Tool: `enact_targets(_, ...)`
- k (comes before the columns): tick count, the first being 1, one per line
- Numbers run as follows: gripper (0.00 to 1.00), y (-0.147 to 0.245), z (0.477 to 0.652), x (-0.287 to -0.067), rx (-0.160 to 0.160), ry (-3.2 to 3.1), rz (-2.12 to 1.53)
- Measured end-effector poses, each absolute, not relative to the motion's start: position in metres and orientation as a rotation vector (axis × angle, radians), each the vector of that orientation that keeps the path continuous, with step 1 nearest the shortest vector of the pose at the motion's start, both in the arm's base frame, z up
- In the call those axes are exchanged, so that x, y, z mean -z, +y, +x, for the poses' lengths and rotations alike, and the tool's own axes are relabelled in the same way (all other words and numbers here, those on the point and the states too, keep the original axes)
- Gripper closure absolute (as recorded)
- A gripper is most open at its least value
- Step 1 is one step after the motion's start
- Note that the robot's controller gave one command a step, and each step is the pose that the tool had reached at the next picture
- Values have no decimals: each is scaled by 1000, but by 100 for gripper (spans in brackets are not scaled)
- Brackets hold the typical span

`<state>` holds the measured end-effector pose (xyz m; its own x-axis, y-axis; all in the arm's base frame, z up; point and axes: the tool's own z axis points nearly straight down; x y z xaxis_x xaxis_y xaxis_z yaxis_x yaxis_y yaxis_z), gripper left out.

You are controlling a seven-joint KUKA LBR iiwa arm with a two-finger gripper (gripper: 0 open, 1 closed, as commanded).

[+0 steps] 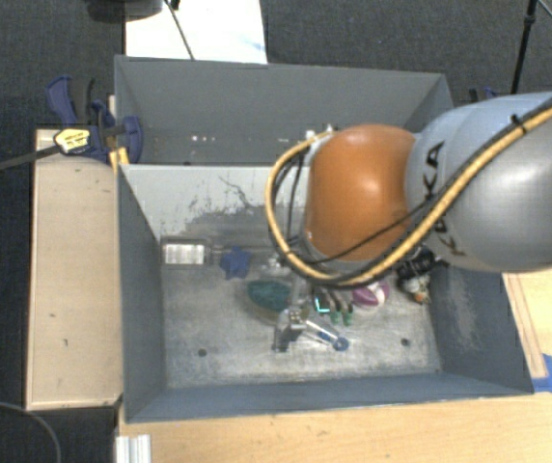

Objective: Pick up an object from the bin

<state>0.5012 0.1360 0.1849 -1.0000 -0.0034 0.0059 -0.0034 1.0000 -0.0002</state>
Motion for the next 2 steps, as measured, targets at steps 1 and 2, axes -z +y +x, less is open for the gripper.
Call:
enact_targets(1,0,92,550,-79,-2,-3134,150)
enact_targets(2,100,94,551,-84,1,-3140,145)
